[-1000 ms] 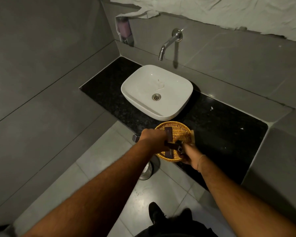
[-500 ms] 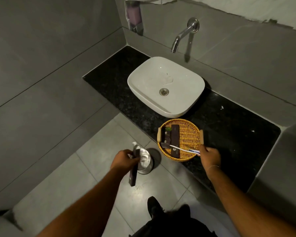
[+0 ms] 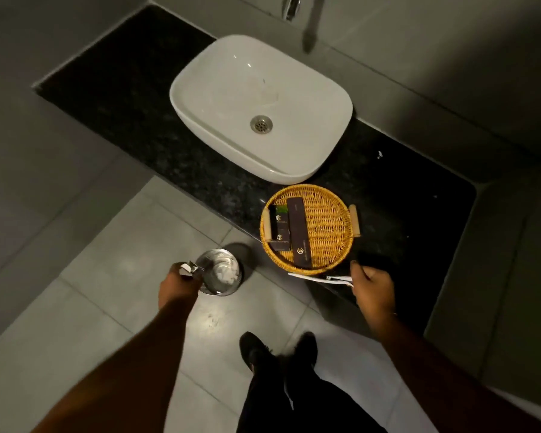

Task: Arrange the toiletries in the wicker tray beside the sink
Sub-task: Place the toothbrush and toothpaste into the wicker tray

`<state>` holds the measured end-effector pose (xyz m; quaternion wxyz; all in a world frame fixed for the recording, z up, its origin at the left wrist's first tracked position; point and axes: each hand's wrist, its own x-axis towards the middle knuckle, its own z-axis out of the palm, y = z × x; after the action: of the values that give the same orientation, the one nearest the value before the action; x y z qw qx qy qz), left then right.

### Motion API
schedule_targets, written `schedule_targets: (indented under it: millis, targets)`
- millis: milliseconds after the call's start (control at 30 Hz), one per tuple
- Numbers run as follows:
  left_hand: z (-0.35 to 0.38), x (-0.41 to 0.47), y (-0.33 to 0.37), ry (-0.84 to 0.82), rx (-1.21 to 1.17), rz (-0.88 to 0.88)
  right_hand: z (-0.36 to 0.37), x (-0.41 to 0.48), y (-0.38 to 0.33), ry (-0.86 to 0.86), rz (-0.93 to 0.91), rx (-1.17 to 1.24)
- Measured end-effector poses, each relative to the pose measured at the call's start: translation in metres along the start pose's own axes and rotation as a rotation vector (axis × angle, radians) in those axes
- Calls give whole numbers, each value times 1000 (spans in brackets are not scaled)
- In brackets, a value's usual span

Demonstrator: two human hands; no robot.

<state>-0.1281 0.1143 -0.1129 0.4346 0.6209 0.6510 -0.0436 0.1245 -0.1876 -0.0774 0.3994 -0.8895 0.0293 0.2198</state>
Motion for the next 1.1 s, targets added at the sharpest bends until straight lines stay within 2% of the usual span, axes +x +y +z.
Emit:
schedule_targets:
  millis: [167, 233, 467, 533, 600, 700, 800, 900, 1000, 1100]
  targets:
    - [16, -1, -3, -63, 17, -96, -9, -3, 30, 41, 31, -15]
    - [13, -12, -2, -48, -41, -33, -8, -11, 24, 24, 22, -12]
    - [21, -82, 69, 2, -96, 437, -11, -24, -30, -55, -115, -67]
    - [28, -104, 97, -53, -42, 631, -15, -26, -46, -92, -182, -102]
    - [37, -125, 123, -181, 24, 815, -19, -24, -59, -124, -238, -140]
    - [52, -148, 149, -312, 204, 1006, -24, -18, -74, -150, -299, -191]
    - [63, -158, 157, -395, 316, 990, -28, -9, -80, -159, -290, -185]
    - [68, -164, 157, -410, 325, 944, -36, 1, -82, -171, -229, -206]
    - [71, -170, 156, -399, 223, 885, -39, 8, -87, -199, -171, -218]
    - [77, -173, 156, -319, 196, 865, -43, 22, -93, -220, 7, -57]
